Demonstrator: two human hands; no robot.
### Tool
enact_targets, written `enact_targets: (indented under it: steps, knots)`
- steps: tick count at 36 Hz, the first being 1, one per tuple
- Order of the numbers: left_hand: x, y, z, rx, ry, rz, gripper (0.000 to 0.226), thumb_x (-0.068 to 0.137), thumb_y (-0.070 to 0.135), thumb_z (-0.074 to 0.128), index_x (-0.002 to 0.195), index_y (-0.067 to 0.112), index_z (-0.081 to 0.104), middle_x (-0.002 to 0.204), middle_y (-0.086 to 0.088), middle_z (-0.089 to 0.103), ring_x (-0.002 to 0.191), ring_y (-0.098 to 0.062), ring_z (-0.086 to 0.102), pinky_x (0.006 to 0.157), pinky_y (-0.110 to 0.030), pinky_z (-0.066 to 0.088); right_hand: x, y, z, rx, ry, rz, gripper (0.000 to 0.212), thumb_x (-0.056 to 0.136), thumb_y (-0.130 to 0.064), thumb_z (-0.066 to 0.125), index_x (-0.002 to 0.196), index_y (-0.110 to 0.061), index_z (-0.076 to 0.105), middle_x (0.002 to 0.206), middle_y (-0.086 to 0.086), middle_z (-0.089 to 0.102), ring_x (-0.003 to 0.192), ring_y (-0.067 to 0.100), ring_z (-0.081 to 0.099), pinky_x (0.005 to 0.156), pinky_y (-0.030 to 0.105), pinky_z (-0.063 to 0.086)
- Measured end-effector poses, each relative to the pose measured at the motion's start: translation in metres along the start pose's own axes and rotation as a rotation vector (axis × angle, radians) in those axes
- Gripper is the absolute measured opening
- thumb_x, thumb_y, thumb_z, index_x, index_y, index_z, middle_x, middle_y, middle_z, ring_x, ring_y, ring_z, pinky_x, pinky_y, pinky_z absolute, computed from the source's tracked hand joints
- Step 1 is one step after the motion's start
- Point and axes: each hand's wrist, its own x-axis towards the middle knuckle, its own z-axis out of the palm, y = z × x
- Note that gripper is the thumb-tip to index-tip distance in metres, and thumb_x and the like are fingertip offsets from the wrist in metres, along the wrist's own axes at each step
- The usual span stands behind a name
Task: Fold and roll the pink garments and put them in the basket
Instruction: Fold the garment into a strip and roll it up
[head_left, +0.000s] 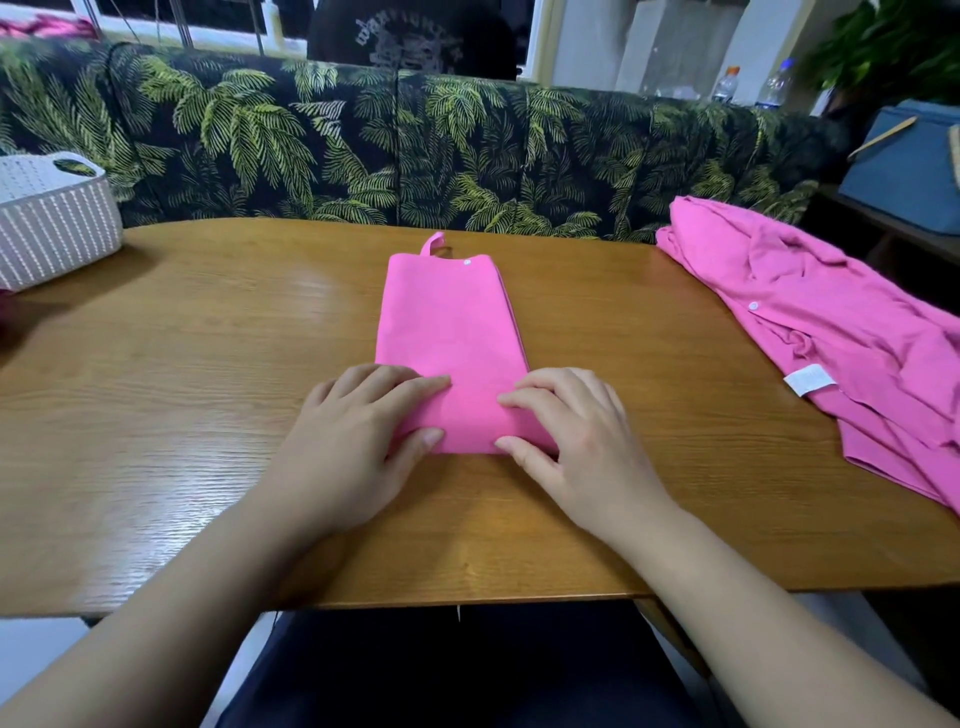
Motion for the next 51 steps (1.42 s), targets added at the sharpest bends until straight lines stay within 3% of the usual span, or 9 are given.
enact_targets:
  steps: [7,16,22,25,28,33,38,45,51]
  knots:
    - [0.01,-0.004,0.0,-0.021,0.032,0.05,0.054,0.089,0.052,0.037,0.134,0.028,0.053,0.132,0.002,0.055,0.121,-0.023,0.046,0.097,-0.048,0.042,0.01,0.002,0.004,0.123,-0.063,0.109,0.041,0.087,-0.039,0.048,0.115,-0.015,0.065,0.113,-0.001,0.061,0.109,0.017,0.05,0.094,0.04,0.046]
    - [0.002,-0.003,0.01,0.027,0.193,0.182,0.038,0.086,0.037,0.051,0.122,0.027,0.056,0.128,0.001,0.054,0.122,-0.022,0.045,0.1,-0.048,0.04,0.032,0.007,0.004,0.159,-0.175,0.213,0.044,0.091,-0.038,0.043,0.125,-0.016,0.062,0.122,-0.001,0.059,0.116,0.018,0.049,0.101,0.039,0.039]
    - [0.007,-0.004,0.012,0.089,0.167,0.083,0.051,0.076,0.045,0.053,0.125,0.029,0.056,0.128,0.001,0.054,0.122,-0.022,0.04,0.1,-0.053,0.039,0.04,0.01,0.008,0.139,-0.194,0.24,0.043,0.097,-0.038,0.041,0.129,-0.017,0.059,0.126,-0.001,0.057,0.119,0.019,0.045,0.102,0.04,0.036]
    - [0.013,-0.009,0.016,0.113,0.149,0.061,0.064,0.07,0.037,0.076,0.129,0.029,0.053,0.132,0.0,0.053,0.126,-0.021,0.037,0.1,-0.055,0.039,0.043,0.011,0.008,0.069,-0.192,0.23,0.038,0.101,-0.033,0.042,0.135,-0.02,0.054,0.132,-0.003,0.052,0.125,0.016,0.039,0.105,0.038,0.032]
    - [0.022,-0.015,0.017,0.124,0.102,0.023,0.079,0.063,0.035,0.084,0.134,0.03,0.049,0.136,0.001,0.052,0.131,-0.023,0.038,0.1,-0.057,0.038,0.043,0.009,0.006,0.003,-0.21,0.172,0.043,0.097,-0.038,0.049,0.137,-0.022,0.047,0.136,-0.005,0.045,0.128,0.012,0.033,0.107,0.033,0.027]
    - [0.037,-0.022,0.022,0.148,0.048,-0.031,0.082,0.068,0.042,0.081,0.141,0.032,0.045,0.143,-0.004,0.043,0.136,-0.027,0.028,0.103,-0.057,0.031,0.046,0.012,0.01,-0.056,-0.293,0.144,0.061,0.089,-0.042,0.062,0.142,-0.027,0.037,0.143,-0.008,0.037,0.135,0.011,0.027,0.115,0.033,0.016]
    - [0.049,-0.032,0.029,0.212,0.085,-0.008,0.079,0.065,0.04,0.083,0.136,0.026,0.051,0.128,-0.014,0.049,0.118,-0.027,0.029,0.09,-0.058,0.041,0.054,0.019,0.017,-0.02,-0.353,0.212,0.071,0.086,-0.04,0.067,0.146,-0.029,0.032,0.147,-0.008,0.035,0.138,0.013,0.023,0.119,0.04,0.014]
    - [0.052,-0.042,0.018,0.215,0.085,0.117,0.074,0.067,0.022,0.083,0.133,0.017,0.052,0.115,-0.01,0.057,0.105,-0.027,0.039,0.08,-0.05,0.047,0.058,0.02,0.018,-0.017,-0.358,0.214,0.068,0.088,-0.045,0.063,0.147,-0.027,0.034,0.145,-0.005,0.041,0.135,0.016,0.028,0.11,0.033,0.022]
    - [0.04,-0.046,0.014,0.122,0.07,0.169,0.067,0.07,0.019,0.082,0.129,0.017,0.05,0.117,-0.008,0.061,0.102,-0.032,0.051,0.092,-0.038,0.038,0.044,0.009,0.011,-0.096,-0.336,0.155,0.064,0.091,-0.053,0.052,0.146,-0.024,0.036,0.138,0.0,0.049,0.128,0.021,0.038,0.106,0.033,0.027]
